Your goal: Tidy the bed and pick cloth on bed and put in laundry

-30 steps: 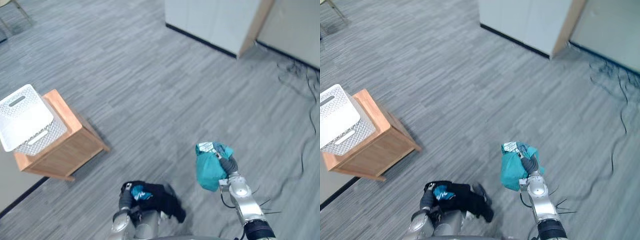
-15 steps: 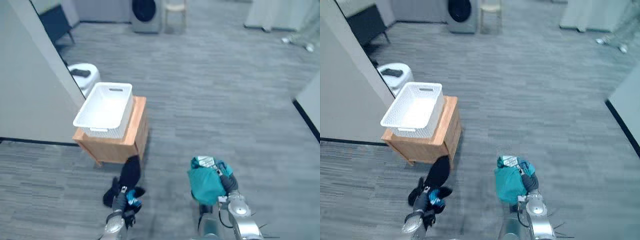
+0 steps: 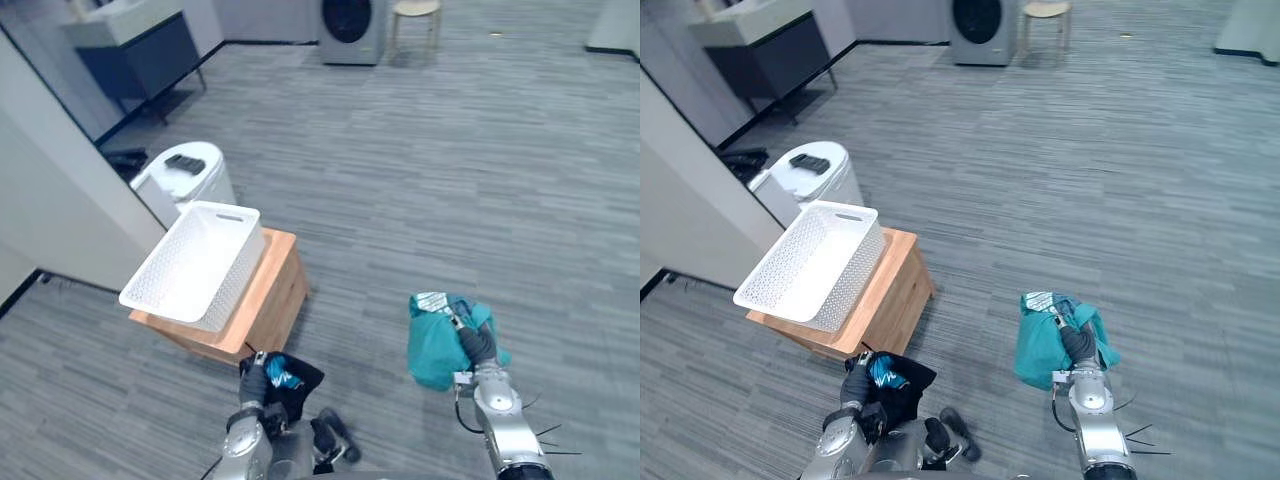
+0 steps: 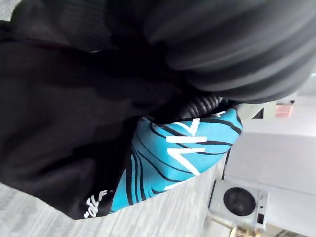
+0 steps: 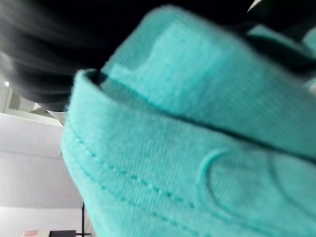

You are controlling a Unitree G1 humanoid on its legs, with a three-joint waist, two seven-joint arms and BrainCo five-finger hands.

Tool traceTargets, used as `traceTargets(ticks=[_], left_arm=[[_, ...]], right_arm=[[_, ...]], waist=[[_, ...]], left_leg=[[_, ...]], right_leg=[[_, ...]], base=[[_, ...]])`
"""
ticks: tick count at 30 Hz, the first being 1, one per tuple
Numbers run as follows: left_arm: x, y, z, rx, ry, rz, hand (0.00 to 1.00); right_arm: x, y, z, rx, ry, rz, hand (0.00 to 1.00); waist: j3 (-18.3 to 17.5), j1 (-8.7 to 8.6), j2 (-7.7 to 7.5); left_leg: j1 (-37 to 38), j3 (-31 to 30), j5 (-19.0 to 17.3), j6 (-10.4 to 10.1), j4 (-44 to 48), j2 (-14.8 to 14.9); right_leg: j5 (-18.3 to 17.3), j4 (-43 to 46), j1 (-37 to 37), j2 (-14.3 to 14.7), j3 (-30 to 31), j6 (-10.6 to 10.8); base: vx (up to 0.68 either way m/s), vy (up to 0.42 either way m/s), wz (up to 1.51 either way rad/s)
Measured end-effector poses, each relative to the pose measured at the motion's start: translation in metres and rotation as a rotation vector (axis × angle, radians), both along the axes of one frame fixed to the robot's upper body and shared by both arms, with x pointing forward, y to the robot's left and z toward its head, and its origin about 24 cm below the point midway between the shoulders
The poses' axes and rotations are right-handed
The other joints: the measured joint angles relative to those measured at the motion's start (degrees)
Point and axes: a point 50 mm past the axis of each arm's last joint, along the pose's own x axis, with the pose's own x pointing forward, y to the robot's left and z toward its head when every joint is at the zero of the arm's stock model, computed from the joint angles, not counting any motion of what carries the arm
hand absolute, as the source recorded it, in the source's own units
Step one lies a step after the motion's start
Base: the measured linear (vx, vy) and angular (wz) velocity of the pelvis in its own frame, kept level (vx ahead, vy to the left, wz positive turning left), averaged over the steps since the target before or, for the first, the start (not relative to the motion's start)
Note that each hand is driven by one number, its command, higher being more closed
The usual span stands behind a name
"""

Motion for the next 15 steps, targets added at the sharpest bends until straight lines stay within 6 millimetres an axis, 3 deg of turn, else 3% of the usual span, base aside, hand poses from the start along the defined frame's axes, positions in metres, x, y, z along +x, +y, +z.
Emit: traceTargets(ticks=[1,2,3,4,5,8,9,10,11,12,13,14,15], left_arm=[[-0.001,0.005,-0.001,0.019,0.009,-0.001,1.0],[-0.001,0.009,0.0,0.032,0.004,-0.006,1.0],[0.0,0.011,0.0,0.041,0.002,-0.011,1.0],[0.001,0.013,0.001,0.061,0.0,-0.021,1.0],[0.002,0.011,0.002,0.077,0.0,-0.042,1.0],[0.007,0.008,0.011,0.122,-0.042,-0.08,1.0],[0.013,0.007,0.019,0.149,-0.091,-0.105,1.0],[0.022,0.003,0.03,0.167,-0.153,-0.135,1.0],[0.026,0.002,0.033,0.177,-0.17,-0.146,1.0],[0.033,0.002,0.039,0.188,-0.205,-0.155,1.0],[0.037,0.005,0.046,0.21,-0.239,-0.165,1.0],[0.038,0.007,0.049,0.22,-0.255,-0.171,1.0],[0.04,0.015,0.061,0.256,-0.308,-0.182,1.0]], right_arm=[[-0.003,0.006,-0.004,0.007,0.011,0.0,1.0],[-0.002,0.012,-0.004,0.012,0.009,0.013,1.0],[-0.002,0.015,-0.004,0.016,0.002,0.019,1.0],[0.0,0.022,-0.002,0.022,-0.006,0.04,1.0],[0.002,0.026,-0.002,0.016,-0.008,0.064,1.0],[0.008,0.039,0.011,0.008,-0.077,0.137,1.0],[0.011,0.045,0.019,0.01,-0.122,0.171,1.0],[0.014,0.046,0.029,0.005,-0.178,0.183,1.0],[0.014,0.045,0.032,0.001,-0.195,0.185,1.0],[0.015,0.045,0.039,-0.004,-0.226,0.189,1.0],[0.013,0.044,0.043,-0.005,-0.25,0.187,1.0],[0.011,0.044,0.044,-0.003,-0.26,0.189,1.0],[0.007,0.047,0.049,0.001,-0.284,0.197,1.0]], waist=[[-0.3,-0.37,-2.53],[-1.1,-1.45,-5.12],[-1.1,-2.15,-6.35],[-0.7,-3.1,-7.69],[-0.5,-2.7,-7.34],[-0.1,-2.88,-5.13],[-0.2,-3.09,-4.75],[-0.3,-3.55,-4.71],[-0.3,-3.74,-4.71],[-0.3,-4.11,-4.91],[-0.8,-4.18,-6.04],[-1.1,-4.1,-7.02],[-1.3,-4.17,-10.8]], left_leg=[[1.8,-3.4,-1.0,5.1,-1.4,-3.0],[2.9,-7.0,-1.6,5.5,-3.2,-6.2],[3.6,-9.6,-1.6,5.6,-3.9,-7.9],[5.6,-14.2,-1.7,5.6,-4.6,-9.8],[7.9,-17.3,-1.5,5.2,-5.6,-10.5],[12.3,-26.8,-0.6,3.2,-8.5,-10.6],[12.4,-31.7,0.0,2.3,-8.9,-10.5],[12.4,-37.5,0.6,1.0,-9.5,-10.5],[12.3,-39.8,0.7,0.6,-9.5,-10.5],[12.1,-44.5,0.6,-0.8,-9.2,-10.5],[12.0,-49.0,-0.1,-3.0,-8.2,-11.0],[12.0,-50.4,-0.6,-3.7,-7.7,-11.4],[11.8,-52.8,-2.5,-6.1,-6.3,-13.6]], right_leg=[[-3.4,16.5,-3.7,-4.2,-1.9,2.3],[0.0,32.1,-9.6,-8.3,-1.7,4.0],[3.4,39.1,-12.4,-9.9,-0.7,3.8],[3.2,47.7,-15.9,-11.6,2.2,2.8],[1.6,48.1,-17.8,-11.6,4.0,2.2],[-2.3,37.3,-20.5,-10.2,7.3,0.3],[-2.3,27.9,-21.8,-8.6,11.5,0.3],[-1.3,16.1,-22.4,-6.4,19.2,1.5],[-0.4,12.1,-22.4,-5.8,22.4,2.1],[2.4,5.3,-22.1,-5.0,28.2,2.8],[7.3,0.6,-22.0,-5.4,31.4,2.9],[10.2,-0.3,-22.0,-5.9,32.0,3.2],[17.5,-0.6,-21.1,-7.8,32.5,3.6]], base=[[0.58,0.049,1.59],[0.49,0.029,1.75],[0.61,-0.036,2.17],[0.63,-0.085,2.03],[0.63,-0.114,1.91],[0.43,-0.169,1.78],[0.39,-0.267,2.23],[0.37,-0.29,2.31],[0.26,-0.259,2.39],[0.28,-0.372,2.22],[0.28,-0.396,2.13],[0.34,-0.542,2.02],[0.25,-0.516,1.49]])
